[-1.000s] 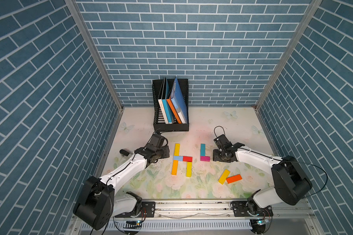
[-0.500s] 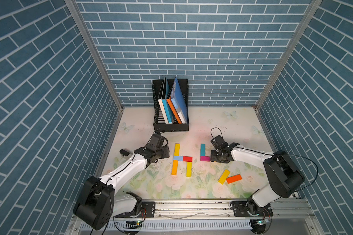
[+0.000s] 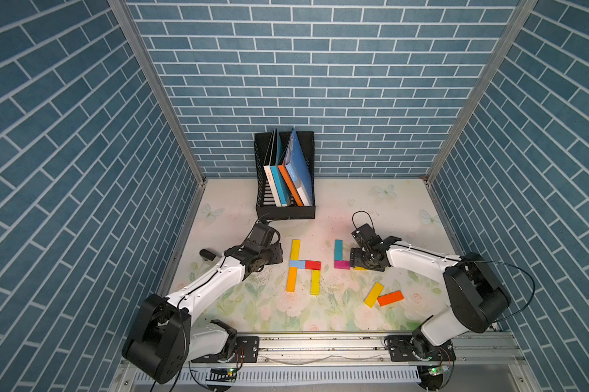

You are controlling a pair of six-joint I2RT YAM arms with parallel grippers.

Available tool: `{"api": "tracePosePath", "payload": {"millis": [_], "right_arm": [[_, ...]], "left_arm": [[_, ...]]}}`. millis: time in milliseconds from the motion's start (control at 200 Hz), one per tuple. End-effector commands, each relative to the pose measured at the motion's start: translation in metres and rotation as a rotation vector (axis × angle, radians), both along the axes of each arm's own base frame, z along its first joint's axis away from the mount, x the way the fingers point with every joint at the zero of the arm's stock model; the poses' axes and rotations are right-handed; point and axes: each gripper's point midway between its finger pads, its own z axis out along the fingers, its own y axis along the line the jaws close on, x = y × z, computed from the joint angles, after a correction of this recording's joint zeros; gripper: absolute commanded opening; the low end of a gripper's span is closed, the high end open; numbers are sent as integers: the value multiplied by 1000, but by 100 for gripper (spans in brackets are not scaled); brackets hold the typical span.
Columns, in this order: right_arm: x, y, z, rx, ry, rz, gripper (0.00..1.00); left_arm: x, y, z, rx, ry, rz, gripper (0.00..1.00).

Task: Assemble the letter h with building blocks
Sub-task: Assemble the building block at the center of the board.

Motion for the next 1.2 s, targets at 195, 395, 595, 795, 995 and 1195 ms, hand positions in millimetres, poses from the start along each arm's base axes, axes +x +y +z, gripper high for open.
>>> {"api": "tracePosePath", "payload": {"millis": [195,395,595,795,995,1195], "right_arm": [[7,-1,27,183,-69,-71,90],[3,0,8,233,-17,-67,92],[2,7,-4,251,8,-49,92],[0,17,-7,262,18,-29,91],[-5,20,-7,263,23,-36,90],[-3,22,-4,270,17,-47,90]], "left_arm": [[1,4,0,14,-7,2,55],[1,3,1,13,-9,-2,55],[1,2,0,12,-5,-3,55],[1,2,-1,11,-4,-3,55],[1,2,-2,10,-2,-6,55],[1,2,-1,8,-3,-6,55]]}}
